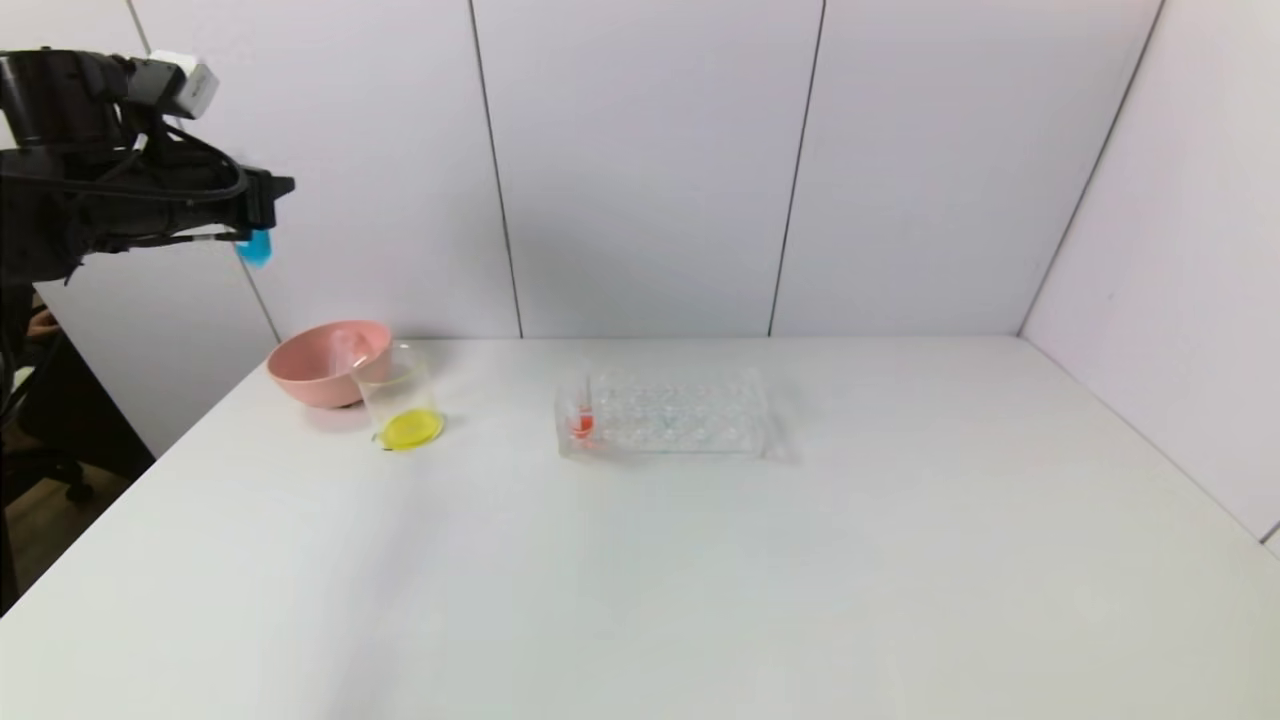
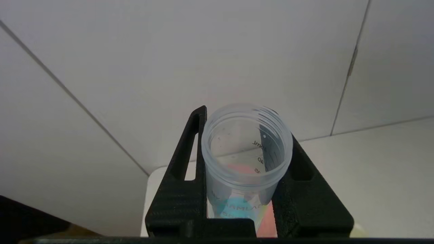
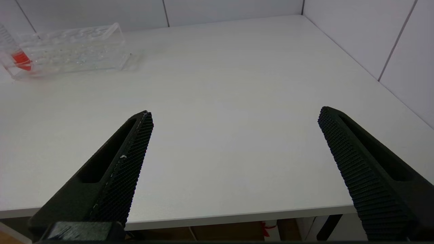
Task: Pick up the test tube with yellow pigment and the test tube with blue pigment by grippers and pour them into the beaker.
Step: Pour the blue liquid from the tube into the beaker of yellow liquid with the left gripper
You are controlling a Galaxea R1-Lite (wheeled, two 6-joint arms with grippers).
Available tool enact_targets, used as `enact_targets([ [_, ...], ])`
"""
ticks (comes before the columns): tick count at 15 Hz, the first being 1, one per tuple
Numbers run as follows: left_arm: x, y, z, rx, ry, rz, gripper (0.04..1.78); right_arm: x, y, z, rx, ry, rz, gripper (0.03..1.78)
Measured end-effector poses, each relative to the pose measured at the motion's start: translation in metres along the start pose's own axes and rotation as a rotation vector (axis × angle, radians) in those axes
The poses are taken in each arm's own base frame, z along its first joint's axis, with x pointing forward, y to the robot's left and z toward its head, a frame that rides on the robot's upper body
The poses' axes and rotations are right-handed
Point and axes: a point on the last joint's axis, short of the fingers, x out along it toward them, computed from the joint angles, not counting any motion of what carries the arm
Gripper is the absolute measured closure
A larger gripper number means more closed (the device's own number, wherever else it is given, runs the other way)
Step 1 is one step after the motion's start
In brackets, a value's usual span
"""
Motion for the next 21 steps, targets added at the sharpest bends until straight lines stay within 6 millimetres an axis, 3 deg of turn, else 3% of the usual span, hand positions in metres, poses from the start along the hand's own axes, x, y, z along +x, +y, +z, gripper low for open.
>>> enact_targets([
  [2,-0.005,0.016,-0.014,0.084,0.063,-0.054,1.29,0.0,0.0,0.0,0.0,0.0,0.0,0.04],
  [6,-0.005,0.023,-0.033,0.24,0.137,-0.159,1.29,0.0,0.0,0.0,0.0,0.0,0.0,0.04],
  [17,-0.011,-0.003,-0.061,0.48,0.297,-0.466,1.29,0.0,0.0,0.0,0.0,0.0,0.0,0.04],
  [21,-0.018,-0.008,-0.06,0.533,0.349,-0.546,1.29,0.0,0.0,0.0,0.0,0.0,0.0,0.04],
])
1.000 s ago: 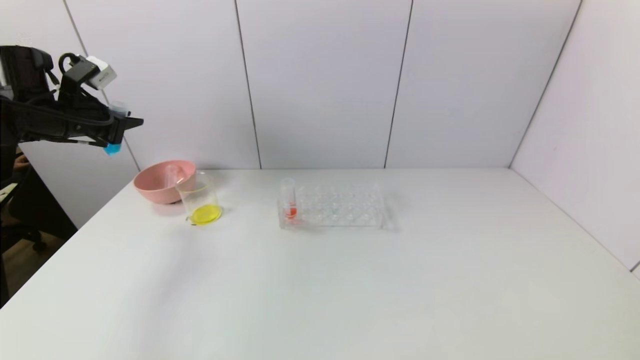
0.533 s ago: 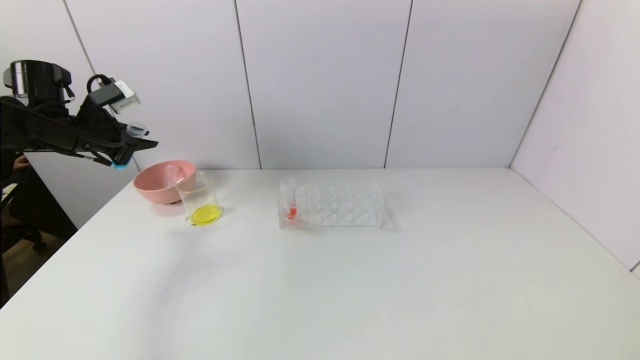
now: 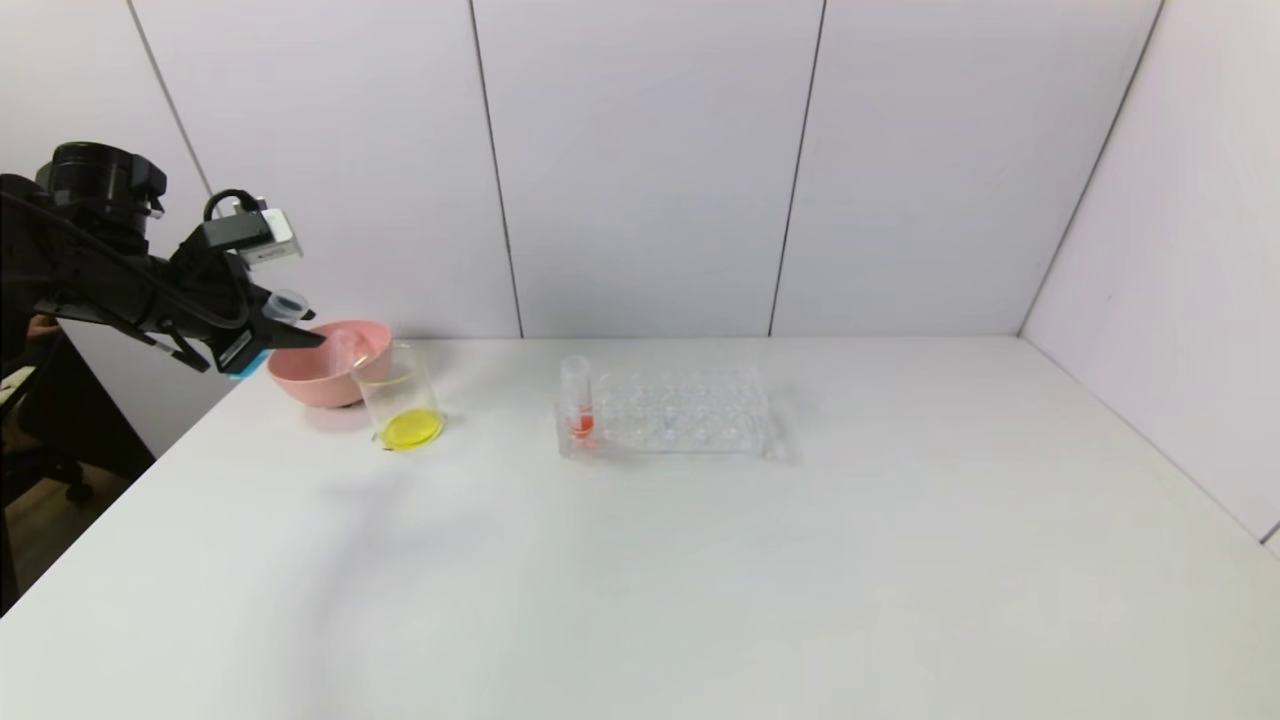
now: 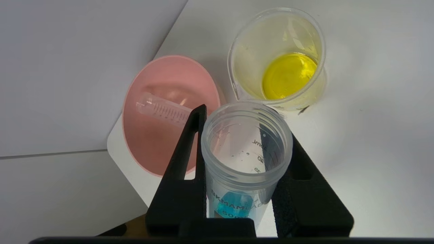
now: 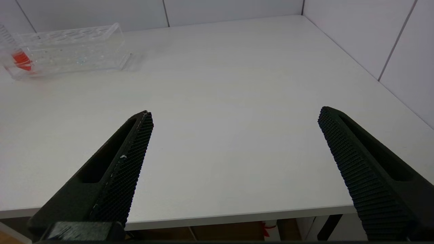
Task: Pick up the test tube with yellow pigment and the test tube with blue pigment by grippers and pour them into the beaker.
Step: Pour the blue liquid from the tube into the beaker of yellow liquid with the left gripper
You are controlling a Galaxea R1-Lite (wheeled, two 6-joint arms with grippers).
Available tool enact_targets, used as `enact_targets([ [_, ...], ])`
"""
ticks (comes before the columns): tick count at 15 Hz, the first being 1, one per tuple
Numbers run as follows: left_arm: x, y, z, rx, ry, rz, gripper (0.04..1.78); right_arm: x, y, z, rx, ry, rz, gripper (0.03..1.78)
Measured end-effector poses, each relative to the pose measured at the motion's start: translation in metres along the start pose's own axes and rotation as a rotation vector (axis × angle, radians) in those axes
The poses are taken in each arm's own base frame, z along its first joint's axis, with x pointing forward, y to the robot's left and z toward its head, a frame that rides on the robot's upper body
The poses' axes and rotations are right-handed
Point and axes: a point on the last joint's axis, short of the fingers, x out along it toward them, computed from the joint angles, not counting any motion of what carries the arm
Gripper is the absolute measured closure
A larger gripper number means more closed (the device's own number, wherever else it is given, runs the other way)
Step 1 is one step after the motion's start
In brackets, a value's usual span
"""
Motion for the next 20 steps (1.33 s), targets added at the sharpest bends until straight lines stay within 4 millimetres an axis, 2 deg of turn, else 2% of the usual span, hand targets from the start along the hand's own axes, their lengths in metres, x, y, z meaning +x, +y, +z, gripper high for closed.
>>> enact_targets([
  [9,0.01,-0.009,0.013,0.002,0.01,-0.065,1.29,0.0,0.0,0.0,0.0,0.0,0.0,0.04],
  [15,0.013,-0.004,0.016,0.084,0.112,-0.098,1.29,0.0,0.0,0.0,0.0,0.0,0.0,0.04],
  [20,0.026,-0.005,0.019,0.141,0.209,-0.147,1.29,0.0,0.0,0.0,0.0,0.0,0.0,0.04],
])
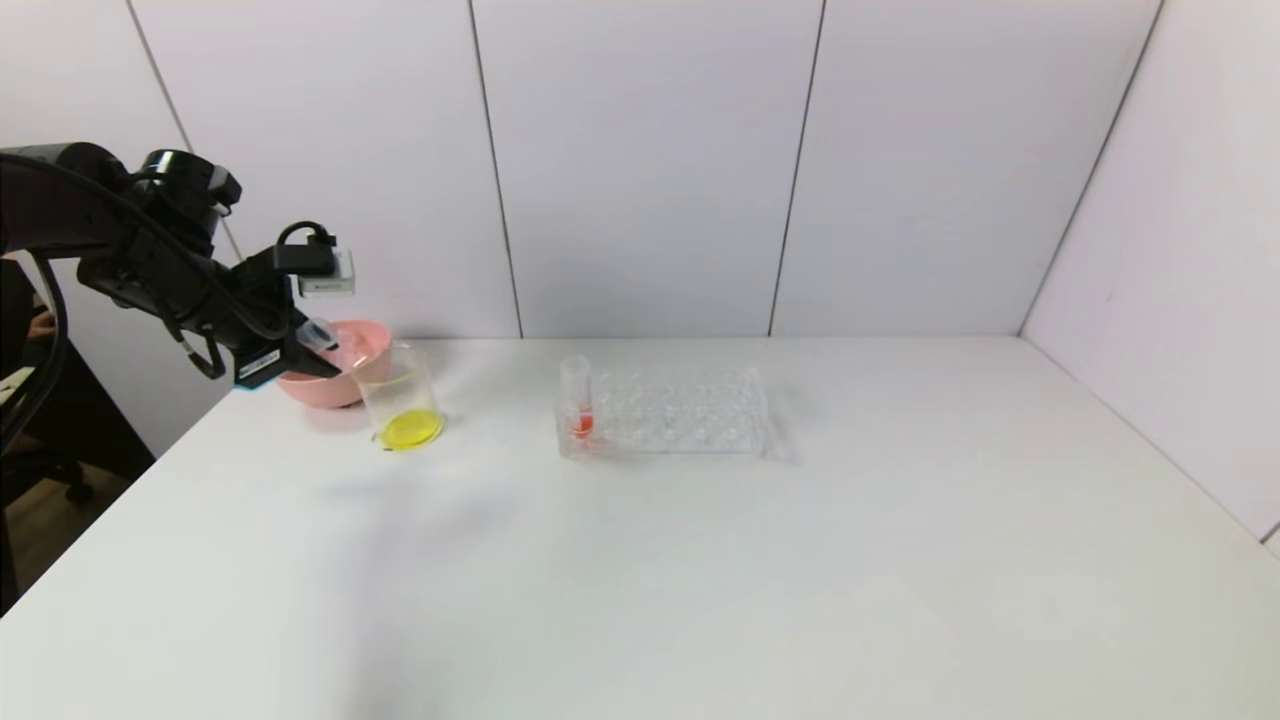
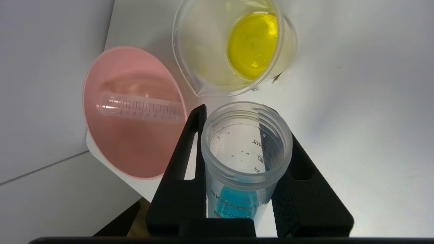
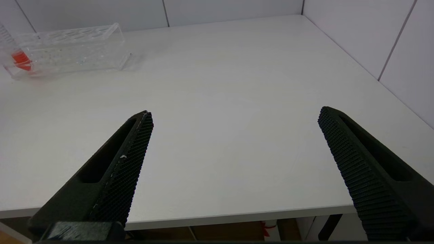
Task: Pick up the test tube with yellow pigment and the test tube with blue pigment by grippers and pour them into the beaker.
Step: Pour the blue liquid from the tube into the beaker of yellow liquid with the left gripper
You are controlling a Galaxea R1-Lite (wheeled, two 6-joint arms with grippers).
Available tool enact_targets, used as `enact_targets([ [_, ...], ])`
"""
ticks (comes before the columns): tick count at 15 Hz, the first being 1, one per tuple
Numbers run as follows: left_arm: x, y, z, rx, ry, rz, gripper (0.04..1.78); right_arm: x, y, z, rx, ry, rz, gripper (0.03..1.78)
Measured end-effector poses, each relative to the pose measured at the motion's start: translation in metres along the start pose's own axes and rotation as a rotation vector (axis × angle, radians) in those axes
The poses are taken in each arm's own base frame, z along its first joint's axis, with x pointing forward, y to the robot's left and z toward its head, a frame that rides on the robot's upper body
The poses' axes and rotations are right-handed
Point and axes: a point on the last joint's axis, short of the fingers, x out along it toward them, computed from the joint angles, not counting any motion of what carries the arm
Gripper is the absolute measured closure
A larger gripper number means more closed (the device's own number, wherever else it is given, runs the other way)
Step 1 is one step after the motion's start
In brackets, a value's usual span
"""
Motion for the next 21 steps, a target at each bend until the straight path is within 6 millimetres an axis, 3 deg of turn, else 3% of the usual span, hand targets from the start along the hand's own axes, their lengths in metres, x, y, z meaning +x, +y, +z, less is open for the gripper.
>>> enact_targets([
  [6,0.01,-0.001,0.005,0.021,0.103,0.018,1.29,0.0,0.0,0.0,0.0,0.0,0.0,0.04],
  [21,0.016,-0.005,0.013,0.059,0.154,0.021,1.29,0.0,0.0,0.0,0.0,0.0,0.0,0.04],
])
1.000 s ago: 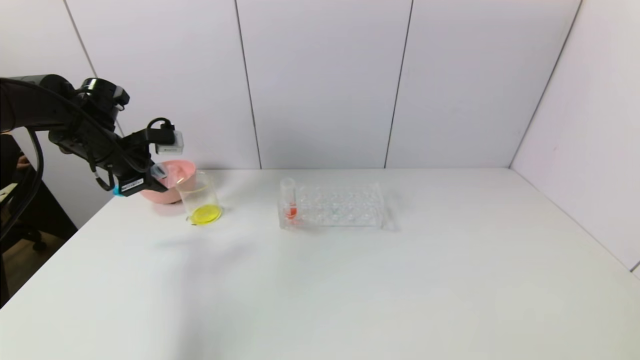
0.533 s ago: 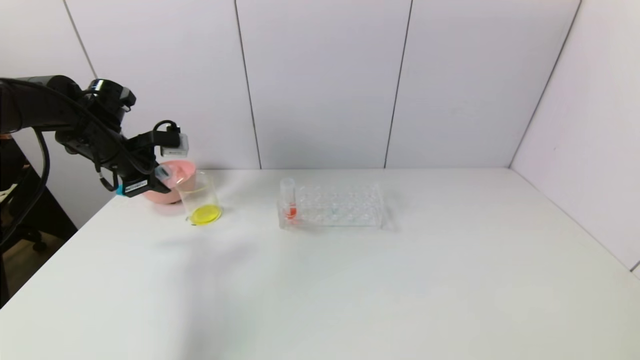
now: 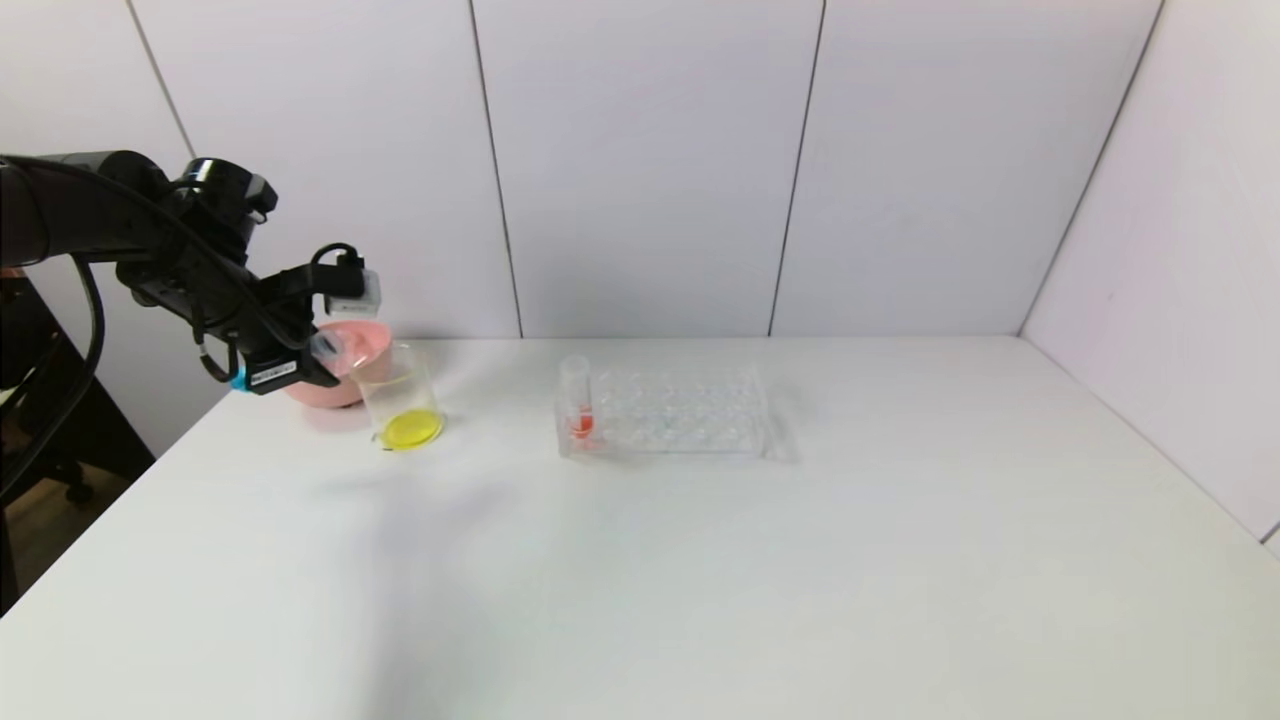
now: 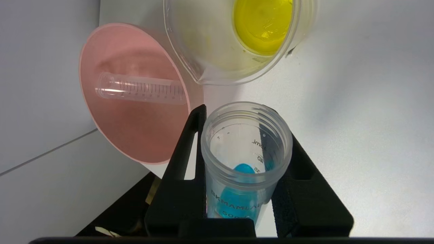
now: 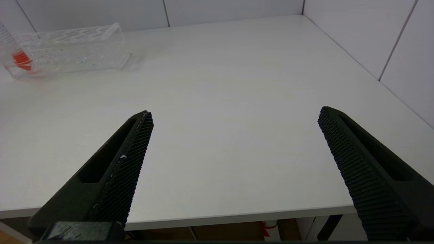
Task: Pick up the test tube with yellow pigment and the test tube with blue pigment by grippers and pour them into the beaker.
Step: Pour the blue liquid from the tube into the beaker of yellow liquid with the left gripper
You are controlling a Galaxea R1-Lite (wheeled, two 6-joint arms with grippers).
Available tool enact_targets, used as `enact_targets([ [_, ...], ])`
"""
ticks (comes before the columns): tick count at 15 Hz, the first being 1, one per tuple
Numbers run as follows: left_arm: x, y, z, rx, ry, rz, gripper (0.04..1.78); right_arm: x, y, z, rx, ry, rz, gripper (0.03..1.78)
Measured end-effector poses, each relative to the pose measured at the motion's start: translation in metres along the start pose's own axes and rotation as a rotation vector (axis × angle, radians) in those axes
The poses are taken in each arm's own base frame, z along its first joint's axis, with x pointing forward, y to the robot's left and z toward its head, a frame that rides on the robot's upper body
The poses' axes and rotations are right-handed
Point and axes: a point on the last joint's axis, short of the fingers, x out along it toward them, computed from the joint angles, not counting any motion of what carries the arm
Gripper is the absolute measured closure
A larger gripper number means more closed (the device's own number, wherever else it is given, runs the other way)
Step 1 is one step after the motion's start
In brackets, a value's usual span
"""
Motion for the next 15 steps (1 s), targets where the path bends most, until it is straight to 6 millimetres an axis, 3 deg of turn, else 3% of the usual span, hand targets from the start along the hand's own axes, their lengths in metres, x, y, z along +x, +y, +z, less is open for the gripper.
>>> enact_targets([
  [15,0.01,-0.001,0.009,-0.047,0.109,0.034,1.29,0.0,0.0,0.0,0.0,0.0,0.0,0.04],
])
